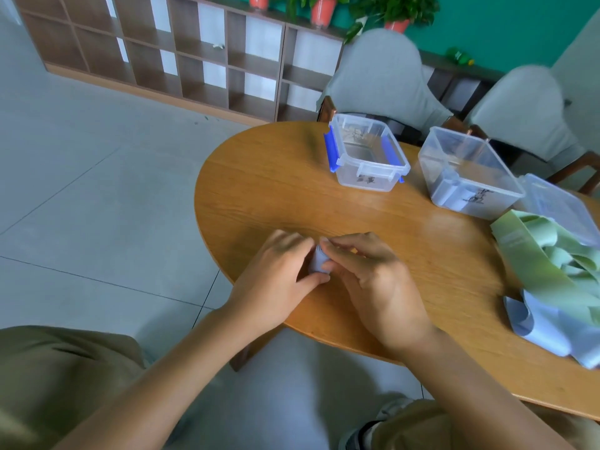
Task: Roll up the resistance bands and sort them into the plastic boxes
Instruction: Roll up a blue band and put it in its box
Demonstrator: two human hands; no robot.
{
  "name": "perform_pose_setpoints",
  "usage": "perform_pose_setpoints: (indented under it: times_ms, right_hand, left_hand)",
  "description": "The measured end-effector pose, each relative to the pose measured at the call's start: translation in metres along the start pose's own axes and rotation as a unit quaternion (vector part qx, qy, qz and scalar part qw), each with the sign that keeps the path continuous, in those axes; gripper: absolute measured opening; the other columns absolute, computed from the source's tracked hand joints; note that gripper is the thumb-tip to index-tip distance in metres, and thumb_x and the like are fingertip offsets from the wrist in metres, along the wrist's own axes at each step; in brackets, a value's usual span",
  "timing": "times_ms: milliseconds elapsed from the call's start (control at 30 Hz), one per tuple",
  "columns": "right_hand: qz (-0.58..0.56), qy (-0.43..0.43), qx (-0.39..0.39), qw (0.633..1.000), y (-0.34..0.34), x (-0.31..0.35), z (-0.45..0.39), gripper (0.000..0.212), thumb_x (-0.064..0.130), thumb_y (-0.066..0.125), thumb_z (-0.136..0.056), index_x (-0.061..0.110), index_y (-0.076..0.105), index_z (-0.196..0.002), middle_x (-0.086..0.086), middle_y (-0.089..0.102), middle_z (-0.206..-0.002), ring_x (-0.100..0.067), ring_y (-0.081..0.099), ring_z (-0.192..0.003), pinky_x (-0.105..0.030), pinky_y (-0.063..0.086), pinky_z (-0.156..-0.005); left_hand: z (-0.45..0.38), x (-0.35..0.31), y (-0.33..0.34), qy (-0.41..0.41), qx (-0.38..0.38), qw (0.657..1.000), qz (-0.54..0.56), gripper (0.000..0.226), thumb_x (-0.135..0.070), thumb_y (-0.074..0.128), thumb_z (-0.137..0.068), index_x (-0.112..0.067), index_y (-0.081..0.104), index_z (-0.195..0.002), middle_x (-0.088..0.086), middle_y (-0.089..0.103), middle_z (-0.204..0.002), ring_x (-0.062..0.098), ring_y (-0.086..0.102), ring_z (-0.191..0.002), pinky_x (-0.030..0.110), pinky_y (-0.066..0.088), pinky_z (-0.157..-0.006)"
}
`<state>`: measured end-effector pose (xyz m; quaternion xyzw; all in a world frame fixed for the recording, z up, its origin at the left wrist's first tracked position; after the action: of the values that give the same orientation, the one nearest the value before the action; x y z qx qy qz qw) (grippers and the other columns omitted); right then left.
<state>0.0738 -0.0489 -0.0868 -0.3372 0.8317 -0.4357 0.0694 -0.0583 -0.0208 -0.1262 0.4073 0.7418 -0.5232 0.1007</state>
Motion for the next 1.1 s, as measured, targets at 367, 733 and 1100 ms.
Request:
perform_pose_setpoints:
  times_ms: [367,733,1100]
  right_hand:
    - [-0.017,0.085,0.014,0.996,-0.026,-0.025,-0.018,0.034,0.017,0.076,-0.088,0.018,0.069,-0.121,0.006,0.069,-0.104,-0.016,0.057,-0.095,-0.027,0.048,-0.084]
    - [0.018,0.14,0.102,0.985,-0.064,-0.066,-0.027,0.022,0.014,0.075,-0.087,0.022,0.07,-0.107,0.013,0.064,-0.096,-0.005,0.056,-0.088,-0.009,0.038,-0.079]
    - [0.093,0.284,0.053,0.953,-0.152,-0.166,-0.043,0.014,0.011,0.069,-0.091,0.018,0.072,-0.102,0.004,0.067,-0.095,-0.013,0.058,-0.08,-0.012,0.042,-0.069]
  left_hand:
    - [-0.009,-0.017,-0.005,0.03,-0.045,0.998,-0.023,0.02,-0.031,0.065,-0.092,-0.019,0.058,-0.106,-0.009,0.058,-0.099,0.017,0.049,-0.097,0.037,0.046,-0.081]
    - [-0.044,-0.046,0.01,0.025,-0.043,0.998,0.026,0.026,-0.034,0.068,-0.092,-0.026,0.06,-0.116,-0.014,0.059,-0.111,0.012,0.045,-0.111,0.025,0.04,-0.09]
    - [-0.06,-0.049,0.052,0.035,0.025,0.999,-0.011,0.034,-0.042,0.06,-0.094,-0.021,0.063,-0.121,-0.009,0.059,-0.119,0.016,0.051,-0.118,0.038,0.049,-0.094]
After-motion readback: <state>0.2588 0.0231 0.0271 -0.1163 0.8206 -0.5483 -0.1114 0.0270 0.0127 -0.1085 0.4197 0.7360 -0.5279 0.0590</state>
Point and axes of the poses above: each hand's wrist, its own z-axis away from the middle knuckle, its own y-axis out of the palm, x = y × z, the point moved 7 cm from there along -z, towards the middle knuckle
